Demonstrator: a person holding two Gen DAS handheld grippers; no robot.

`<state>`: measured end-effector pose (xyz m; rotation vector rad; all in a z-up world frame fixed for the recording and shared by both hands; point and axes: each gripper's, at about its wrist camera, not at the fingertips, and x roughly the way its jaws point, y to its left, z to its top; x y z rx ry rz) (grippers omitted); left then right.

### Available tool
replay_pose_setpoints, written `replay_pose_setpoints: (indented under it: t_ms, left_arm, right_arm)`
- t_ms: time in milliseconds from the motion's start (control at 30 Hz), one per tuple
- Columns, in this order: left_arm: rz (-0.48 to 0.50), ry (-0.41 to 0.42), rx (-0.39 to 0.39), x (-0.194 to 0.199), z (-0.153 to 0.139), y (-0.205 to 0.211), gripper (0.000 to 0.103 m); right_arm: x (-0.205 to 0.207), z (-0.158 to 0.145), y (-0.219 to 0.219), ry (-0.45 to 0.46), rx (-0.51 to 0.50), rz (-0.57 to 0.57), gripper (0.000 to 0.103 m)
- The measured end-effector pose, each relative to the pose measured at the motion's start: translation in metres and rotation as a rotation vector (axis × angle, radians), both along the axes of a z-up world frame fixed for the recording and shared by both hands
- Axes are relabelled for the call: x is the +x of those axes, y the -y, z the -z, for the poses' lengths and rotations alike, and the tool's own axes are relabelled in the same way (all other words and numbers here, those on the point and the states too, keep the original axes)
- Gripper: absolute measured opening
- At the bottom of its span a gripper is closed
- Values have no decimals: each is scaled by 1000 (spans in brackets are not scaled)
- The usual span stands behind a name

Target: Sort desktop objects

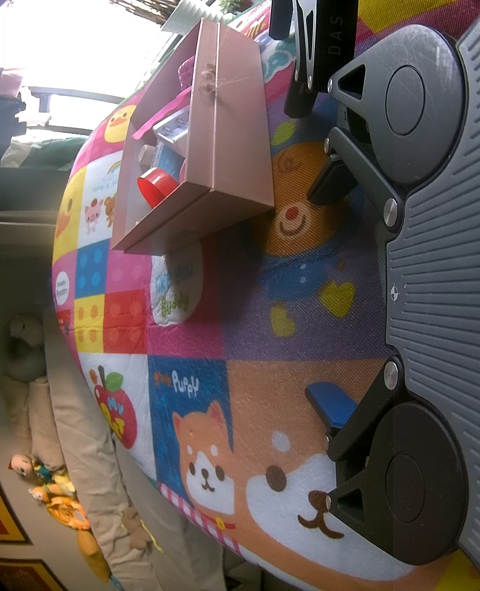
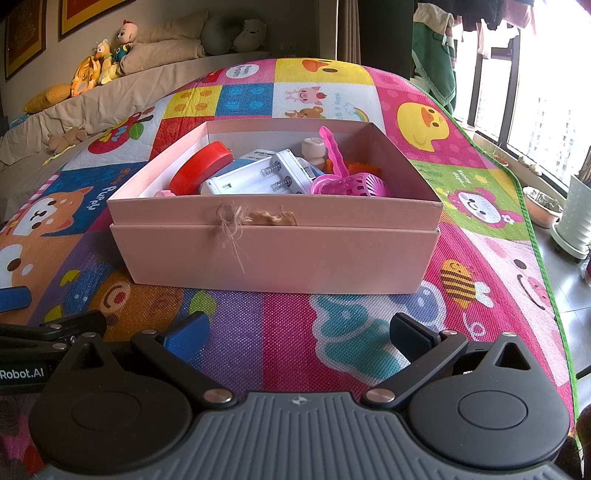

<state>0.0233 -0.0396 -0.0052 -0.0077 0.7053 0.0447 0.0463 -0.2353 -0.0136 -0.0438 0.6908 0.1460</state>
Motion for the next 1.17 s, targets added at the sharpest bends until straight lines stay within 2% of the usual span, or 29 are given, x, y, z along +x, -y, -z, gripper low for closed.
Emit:
replay_pose_setpoints:
  t_ms: [1167]
  left_arm:
    - [11, -16, -4, 1, -2, -1, 103]
  right_arm:
    - [-1, 0, 0, 0, 0, 0, 103]
